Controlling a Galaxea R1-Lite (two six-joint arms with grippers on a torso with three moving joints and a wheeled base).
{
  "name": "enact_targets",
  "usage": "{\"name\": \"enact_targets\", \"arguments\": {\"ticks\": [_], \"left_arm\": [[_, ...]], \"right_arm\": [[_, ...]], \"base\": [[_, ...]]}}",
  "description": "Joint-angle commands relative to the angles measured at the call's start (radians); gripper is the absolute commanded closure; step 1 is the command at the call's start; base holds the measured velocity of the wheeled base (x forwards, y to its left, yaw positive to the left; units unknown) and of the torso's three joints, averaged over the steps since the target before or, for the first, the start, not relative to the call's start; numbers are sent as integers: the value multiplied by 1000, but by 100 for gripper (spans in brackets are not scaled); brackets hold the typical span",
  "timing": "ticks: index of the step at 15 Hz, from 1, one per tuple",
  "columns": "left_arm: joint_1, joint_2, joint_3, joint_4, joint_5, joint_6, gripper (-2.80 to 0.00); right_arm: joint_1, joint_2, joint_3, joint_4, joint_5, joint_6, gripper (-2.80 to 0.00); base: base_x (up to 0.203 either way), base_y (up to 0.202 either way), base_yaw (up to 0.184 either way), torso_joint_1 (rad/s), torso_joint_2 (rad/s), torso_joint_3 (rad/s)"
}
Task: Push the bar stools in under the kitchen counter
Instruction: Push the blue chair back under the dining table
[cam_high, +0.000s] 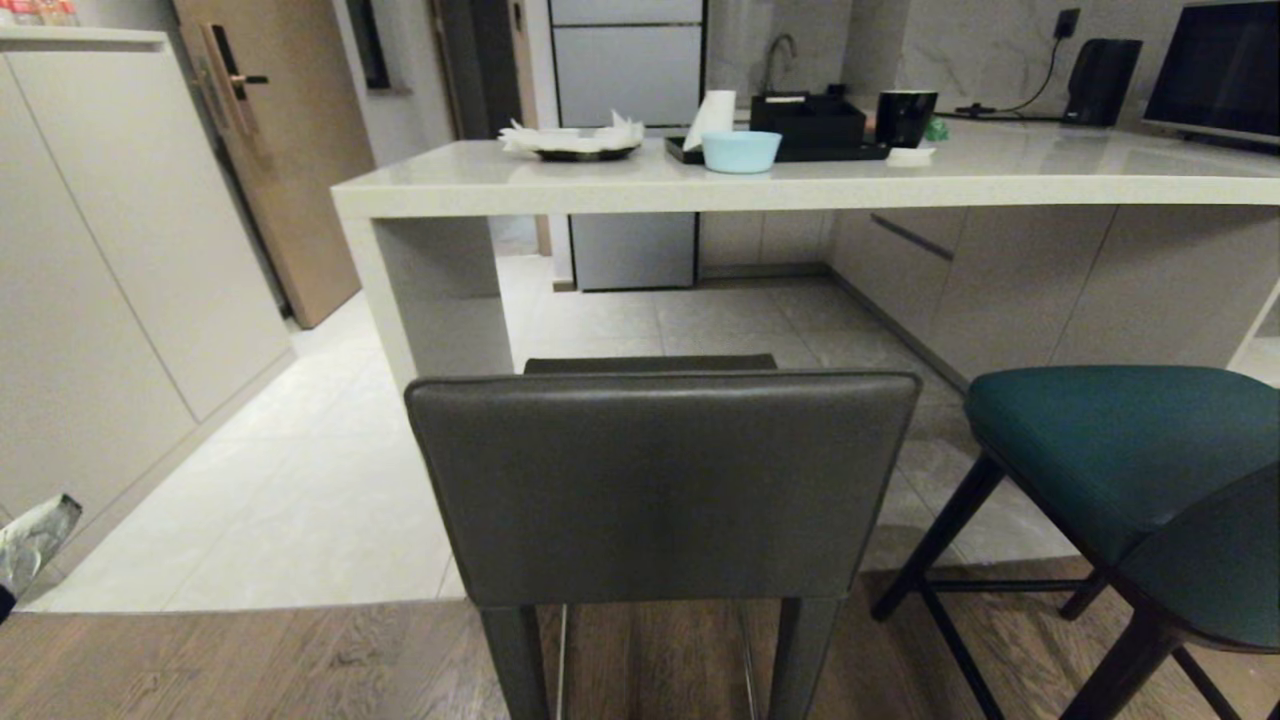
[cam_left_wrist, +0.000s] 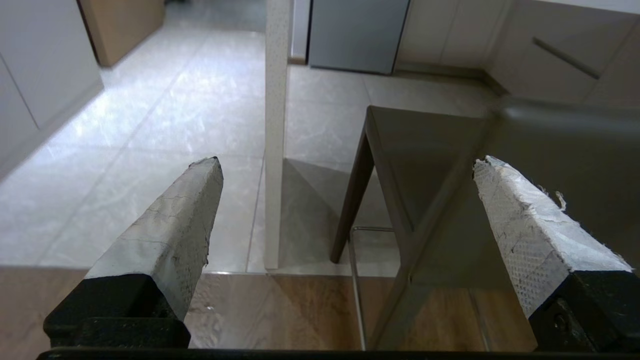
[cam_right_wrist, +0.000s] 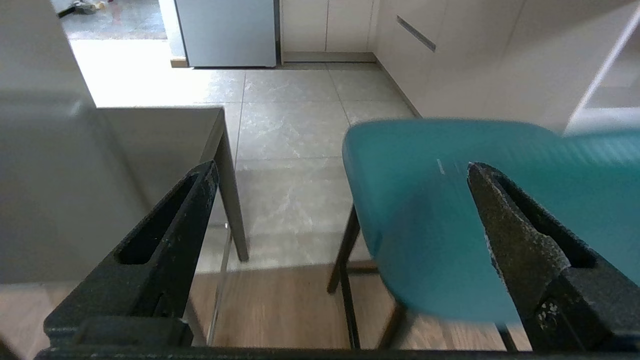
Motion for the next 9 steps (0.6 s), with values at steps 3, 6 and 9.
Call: {"name": "enact_targets", "arguments": {"ticks": [3, 6, 9], "left_arm": [[-3, -312, 35, 172, -2, 60, -280], [38, -438, 77, 223, -13, 100, -280], [41, -563, 132, 277, -21, 119, -280]], "right_arm": [[0, -270, -3, 143, 9, -8, -280], [4, -357, 25, 163, 41, -34, -280], [26, -426, 57, 170, 47, -44, -280]], "base": [[0, 0, 0, 0, 0, 0], [0, 0, 0, 0, 0, 0], [0, 0, 0, 0, 0, 0]]}}
